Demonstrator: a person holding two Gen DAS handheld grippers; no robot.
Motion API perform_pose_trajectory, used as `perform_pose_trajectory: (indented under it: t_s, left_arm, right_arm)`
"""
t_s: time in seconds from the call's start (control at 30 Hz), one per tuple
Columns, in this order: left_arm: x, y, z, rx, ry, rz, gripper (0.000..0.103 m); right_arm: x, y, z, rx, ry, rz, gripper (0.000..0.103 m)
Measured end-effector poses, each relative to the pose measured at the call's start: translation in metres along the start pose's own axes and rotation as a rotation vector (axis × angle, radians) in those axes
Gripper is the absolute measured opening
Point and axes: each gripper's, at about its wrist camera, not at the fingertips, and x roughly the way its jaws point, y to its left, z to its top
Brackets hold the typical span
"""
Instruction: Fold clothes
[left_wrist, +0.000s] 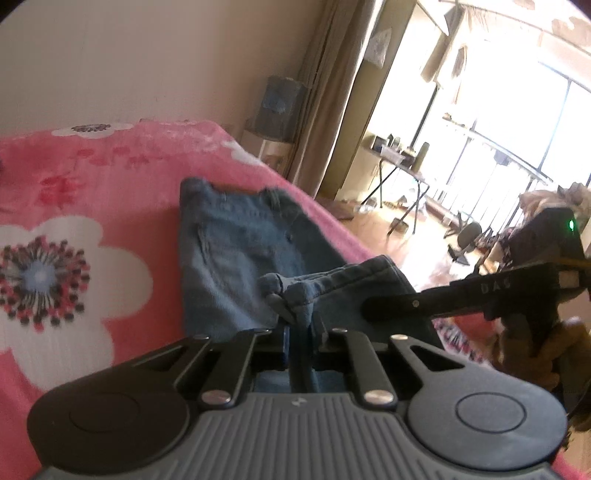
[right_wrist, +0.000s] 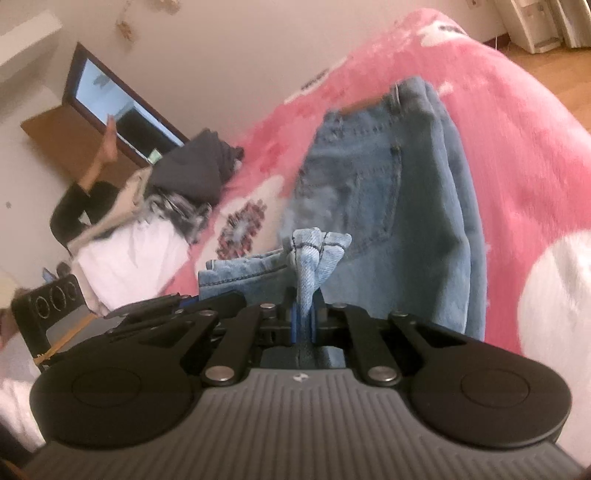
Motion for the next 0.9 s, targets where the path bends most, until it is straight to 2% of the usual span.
perform_pose_trajectory:
  t_s: [0.2, 0.43, 0.6, 0.9]
  left_arm:
    - [0.028, 0.025, 0.060, -0.035, 0.012, -0.002, 0.010]
    - [0.101, 0.066, 0.123, -0.073, 0.037, 0.058, 0.010]
    - [0.146, 0.085, 0.132, -0.124, 0.100, 0.085, 0.009]
    - [0.168, 0.105, 0.139, -0.161, 0.112, 0.078, 0.009]
  right_arm:
    - [0.008, 0.002, 0.048, -0.016, -0.063, -0.002, 0.005]
    - [0.041, -0.017, 0.107, 0.000, -0.132, -0.029, 0.005]
    - [0.070, -0.048, 0.128, 0.063, -0.140, -0.070, 0.005]
    - [0.092, -0.070, 0.145, 0.089, -0.143, -0.069, 0.005]
